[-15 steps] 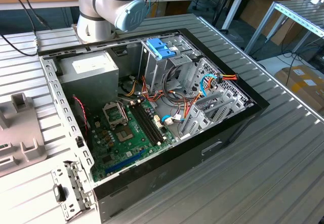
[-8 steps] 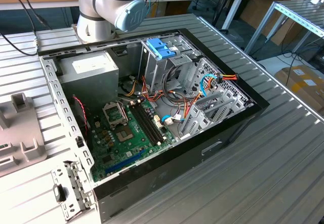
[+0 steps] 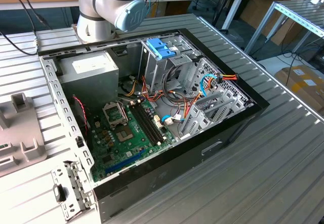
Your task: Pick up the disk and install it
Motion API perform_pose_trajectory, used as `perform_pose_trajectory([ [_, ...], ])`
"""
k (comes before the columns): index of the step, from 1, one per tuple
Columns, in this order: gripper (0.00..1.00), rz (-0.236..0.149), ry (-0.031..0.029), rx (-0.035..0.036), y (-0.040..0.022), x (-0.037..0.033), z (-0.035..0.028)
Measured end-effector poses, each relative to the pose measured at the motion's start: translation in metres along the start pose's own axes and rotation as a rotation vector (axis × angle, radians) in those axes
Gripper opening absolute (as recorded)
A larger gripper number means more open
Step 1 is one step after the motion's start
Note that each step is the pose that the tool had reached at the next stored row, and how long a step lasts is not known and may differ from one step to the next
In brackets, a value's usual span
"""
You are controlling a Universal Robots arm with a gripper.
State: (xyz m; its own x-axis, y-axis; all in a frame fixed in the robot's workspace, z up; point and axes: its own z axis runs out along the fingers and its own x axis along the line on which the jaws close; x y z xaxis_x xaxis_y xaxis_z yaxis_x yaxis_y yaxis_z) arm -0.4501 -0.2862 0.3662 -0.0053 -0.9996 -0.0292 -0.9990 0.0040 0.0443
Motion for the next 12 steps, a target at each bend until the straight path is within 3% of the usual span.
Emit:
perform_pose_trajectory([
  [12, 0.37, 0.0, -0.0015, 0.0, 0.0003, -0.0002, -0.0073],
])
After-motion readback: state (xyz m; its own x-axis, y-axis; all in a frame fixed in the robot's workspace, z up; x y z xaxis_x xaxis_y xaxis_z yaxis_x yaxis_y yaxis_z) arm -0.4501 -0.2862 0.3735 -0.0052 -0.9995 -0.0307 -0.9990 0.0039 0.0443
